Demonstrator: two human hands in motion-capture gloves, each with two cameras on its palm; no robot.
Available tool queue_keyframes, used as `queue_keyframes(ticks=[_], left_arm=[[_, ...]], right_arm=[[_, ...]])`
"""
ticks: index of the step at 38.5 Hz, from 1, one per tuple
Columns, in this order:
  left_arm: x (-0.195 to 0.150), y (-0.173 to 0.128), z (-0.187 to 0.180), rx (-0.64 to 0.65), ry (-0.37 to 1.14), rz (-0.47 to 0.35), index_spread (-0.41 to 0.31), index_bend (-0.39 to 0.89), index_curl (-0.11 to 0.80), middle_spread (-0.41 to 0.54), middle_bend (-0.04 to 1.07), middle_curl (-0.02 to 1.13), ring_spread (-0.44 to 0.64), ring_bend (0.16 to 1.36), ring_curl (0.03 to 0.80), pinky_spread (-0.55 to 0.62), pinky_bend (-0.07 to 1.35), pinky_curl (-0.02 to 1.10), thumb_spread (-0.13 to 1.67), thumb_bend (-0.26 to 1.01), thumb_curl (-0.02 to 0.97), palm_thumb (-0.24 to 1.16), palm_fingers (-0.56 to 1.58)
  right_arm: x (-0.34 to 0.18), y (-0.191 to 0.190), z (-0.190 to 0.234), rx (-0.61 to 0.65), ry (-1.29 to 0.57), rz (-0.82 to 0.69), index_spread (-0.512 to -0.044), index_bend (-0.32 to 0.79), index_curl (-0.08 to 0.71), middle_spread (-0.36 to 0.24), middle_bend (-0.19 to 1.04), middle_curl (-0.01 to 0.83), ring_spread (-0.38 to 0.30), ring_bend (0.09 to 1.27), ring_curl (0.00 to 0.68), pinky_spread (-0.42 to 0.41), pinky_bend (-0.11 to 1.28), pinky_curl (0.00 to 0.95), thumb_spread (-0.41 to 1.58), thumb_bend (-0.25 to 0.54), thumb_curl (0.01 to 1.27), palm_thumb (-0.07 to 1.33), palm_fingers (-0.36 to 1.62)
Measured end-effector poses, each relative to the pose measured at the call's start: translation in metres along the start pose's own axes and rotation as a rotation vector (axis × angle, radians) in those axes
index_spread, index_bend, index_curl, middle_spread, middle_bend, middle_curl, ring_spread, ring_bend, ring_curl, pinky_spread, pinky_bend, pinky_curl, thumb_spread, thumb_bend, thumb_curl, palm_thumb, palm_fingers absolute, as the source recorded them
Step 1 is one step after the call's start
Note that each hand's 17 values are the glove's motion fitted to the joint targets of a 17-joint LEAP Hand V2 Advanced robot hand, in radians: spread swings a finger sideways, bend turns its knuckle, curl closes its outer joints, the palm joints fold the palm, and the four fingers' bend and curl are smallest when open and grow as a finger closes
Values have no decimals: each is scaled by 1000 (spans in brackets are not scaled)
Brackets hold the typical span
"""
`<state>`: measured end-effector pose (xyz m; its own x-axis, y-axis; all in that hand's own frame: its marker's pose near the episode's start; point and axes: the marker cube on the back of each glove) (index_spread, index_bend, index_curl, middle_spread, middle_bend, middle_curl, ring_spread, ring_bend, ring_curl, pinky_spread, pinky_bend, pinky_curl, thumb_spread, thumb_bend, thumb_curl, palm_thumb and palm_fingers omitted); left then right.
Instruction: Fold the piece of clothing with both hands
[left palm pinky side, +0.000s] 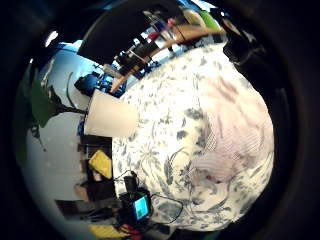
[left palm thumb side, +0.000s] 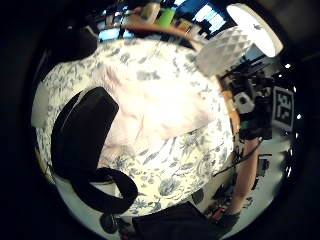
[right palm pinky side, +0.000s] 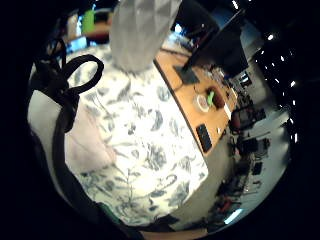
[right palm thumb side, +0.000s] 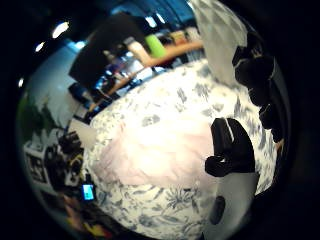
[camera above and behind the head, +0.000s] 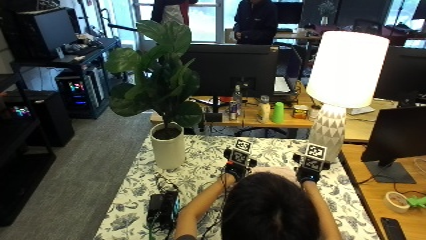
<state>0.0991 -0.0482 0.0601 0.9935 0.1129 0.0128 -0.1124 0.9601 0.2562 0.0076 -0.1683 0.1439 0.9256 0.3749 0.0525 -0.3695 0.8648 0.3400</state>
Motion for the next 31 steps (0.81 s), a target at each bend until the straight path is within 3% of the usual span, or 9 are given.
queue_keyframes(ticks=[3, 7, 11, 17, 20, 23, 26, 28, 31], left_arm=[[19, 14, 43, -230, 91, 54, -205, 210, 463, -84, 64, 313, -105, 409, 388, 26, 275, 372, 1296, -6, 153, 206, 609], [3, -2, 78, -109, -105, -121, -195, 188, 459, -44, 71, 289, -75, 432, 395, 37, 302, 383, 1301, -14, 153, 195, 555], [-12, 8, 102, -226, -238, -309, -163, 134, 440, -8, 98, 272, -19, 454, 397, 85, 318, 389, 1318, -25, 144, 151, 454], [11, 18, 112, -320, -5, -87, -120, 105, 402, 60, 135, 266, 96, 490, 398, 193, 356, 396, 1358, -30, 116, 48, 327], [8, 17, 112, -332, -16, -121, -108, 115, 387, 77, 145, 263, 130, 509, 394, 222, 368, 393, 1370, -24, 111, 20, 311], [5, 28, 110, -486, -16, -189, -99, 127, 376, 94, 151, 263, 158, 522, 388, 249, 377, 388, 1380, -17, 109, 1, 301], [2, 33, 105, -593, 1, -225, -94, 136, 369, 103, 153, 262, 176, 532, 384, 267, 379, 386, 1384, -10, 110, -1, 284], [0, 29, 99, -593, 43, -192, -91, 139, 364, 108, 155, 264, 190, 537, 382, 279, 386, 386, 1385, -10, 111, -4, 277], [-6, 25, 84, -597, 112, -131, -91, 149, 361, 113, 157, 264, 204, 534, 376, 286, 390, 384, 1389, 4, 121, 28, 269]], right_arm=[[4, 30, 2, -120, 47, 73, -275, -3, 242, -141, 261, 446, -184, 691, 456, -285, 705, 445, 1034, -40, 382, 985, 1161], [7, 73, -17, -139, 99, 132, -272, -25, 197, -123, 240, 444, -173, 706, 459, -270, 722, 446, 1047, -58, 360, 898, 1045], [8, 87, -3, -190, 129, 170, -264, 15, 176, -104, 219, 441, -152, 678, 453, -227, 707, 442, 1069, -64, 334, 802, 957], [3, 98, 11, -325, 157, 189, -243, 61, 170, -85, 207, 437, -130, 625, 433, -168, 683, 421, 1099, -43, 305, 718, 939], [-4, 101, 11, -379, 108, 172, -240, 60, 166, -80, 197, 434, -122, 613, 424, -148, 677, 411, 1113, -35, 297, 694, 937], [-8, 103, 10, -408, 68, 184, -234, 46, 156, -76, 204, 434, -115, 598, 417, -132, 681, 406, 1129, -25, 290, 686, 933], [-11, 105, 8, -434, 31, 199, -224, 30, 145, -77, 234, 442, -126, 603, 417, -154, 678, 401, 1158, 31, 308, 785, 981], [-13, 105, 6, -449, 7, 207, -221, 34, 140, -77, 234, 442, -135, 604, 413, -162, 671, 394, 1165, 31, 310, 801, 990], [-14, 99, -1, -466, -37, 204, -209, 87, 154, -107, 310, 471, -170, 638, 426, -234, 673, 398, 1142, 125, 356, 990, 1212]])
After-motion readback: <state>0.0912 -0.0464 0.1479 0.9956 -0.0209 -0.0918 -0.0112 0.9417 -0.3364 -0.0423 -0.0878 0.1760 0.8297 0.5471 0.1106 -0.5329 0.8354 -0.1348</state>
